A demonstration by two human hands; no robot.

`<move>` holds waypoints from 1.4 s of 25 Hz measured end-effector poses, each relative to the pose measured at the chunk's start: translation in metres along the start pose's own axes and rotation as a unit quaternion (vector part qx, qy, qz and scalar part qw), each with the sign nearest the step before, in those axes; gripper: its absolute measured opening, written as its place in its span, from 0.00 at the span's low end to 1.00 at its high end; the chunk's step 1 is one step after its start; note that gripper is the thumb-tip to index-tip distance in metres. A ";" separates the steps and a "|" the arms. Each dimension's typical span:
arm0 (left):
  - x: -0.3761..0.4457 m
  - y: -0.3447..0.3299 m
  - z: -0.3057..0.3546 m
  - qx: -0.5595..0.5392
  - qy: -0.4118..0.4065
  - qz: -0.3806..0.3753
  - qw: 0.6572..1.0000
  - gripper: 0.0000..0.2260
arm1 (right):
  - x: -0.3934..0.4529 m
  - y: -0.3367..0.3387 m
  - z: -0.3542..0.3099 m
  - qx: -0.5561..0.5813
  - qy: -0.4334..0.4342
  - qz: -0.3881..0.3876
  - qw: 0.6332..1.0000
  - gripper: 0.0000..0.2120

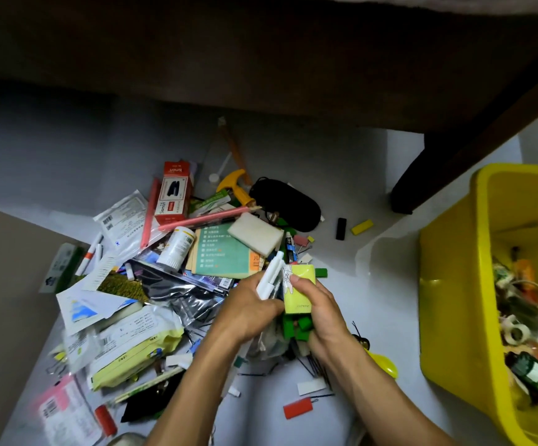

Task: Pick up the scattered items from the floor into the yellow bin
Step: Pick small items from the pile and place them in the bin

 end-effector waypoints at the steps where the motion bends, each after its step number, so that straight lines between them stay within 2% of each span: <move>1: -0.007 0.002 0.015 0.016 -0.019 0.006 1.000 0.20 | -0.009 -0.002 -0.010 0.005 0.004 0.004 1.000 0.16; 4: -0.026 0.008 0.040 -0.049 -0.059 0.052 0.996 0.15 | -0.032 -0.010 -0.037 0.016 0.018 0.009 1.000 0.23; 7: -0.059 0.003 0.080 -0.076 -0.130 0.083 0.985 0.12 | -0.070 -0.007 -0.081 0.054 0.082 -0.002 0.995 0.29; 11: -0.119 -0.050 0.172 -0.060 -0.249 0.023 0.966 0.17 | -0.146 0.031 -0.158 0.124 0.172 -0.029 0.977 0.19; 13: -0.144 -0.092 0.215 -0.038 -0.298 -0.013 0.954 0.16 | -0.179 0.067 -0.191 0.153 0.216 -0.012 0.964 0.21; 16: -0.164 -0.169 0.257 -0.004 -0.327 -0.073 0.942 0.18 | -0.221 0.129 -0.229 0.186 0.256 0.006 0.948 0.23; 19: -0.154 -0.233 0.259 -0.030 -0.285 -0.136 0.948 0.17 | -0.238 0.193 -0.242 0.170 0.272 0.082 0.944 0.22; 22: -0.121 -0.257 0.224 -0.123 -0.140 -0.130 0.974 0.14 | -0.230 0.234 -0.231 0.129 0.253 0.164 0.945 0.20; 23: -0.116 -0.265 0.210 -0.172 -0.080 -0.149 0.970 0.15 | -0.225 0.241 -0.226 0.120 0.249 0.174 0.945 0.19; 25: -0.114 -0.282 0.196 -0.268 0.002 -0.209 0.940 0.21 | -0.220 0.247 -0.219 0.114 0.249 0.181 0.945 0.20; 27: -0.112 -0.286 0.195 -0.287 0.000 -0.230 0.930 0.27 | -0.218 0.250 -0.214 0.111 0.252 0.189 0.942 0.24; 29: -0.111 -0.281 0.196 -0.280 -0.027 -0.208 0.937 0.30 | -0.218 0.248 -0.216 0.085 0.269 0.188 0.941 0.28; 35: -0.108 -0.225 0.190 -0.308 -0.097 -0.115 0.940 0.23 | -0.211 0.195 -0.212 0.030 0.302 0.138 0.943 0.25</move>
Point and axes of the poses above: each hand's wrist, its own x-axis towards the middle knuckle, its own y-axis out of the back of the hand, z = x × y, the point moved 10 cm from there along x, towards the middle knuckle, and after that the axes turned 3 degrees about x, right-handed, at the moved point
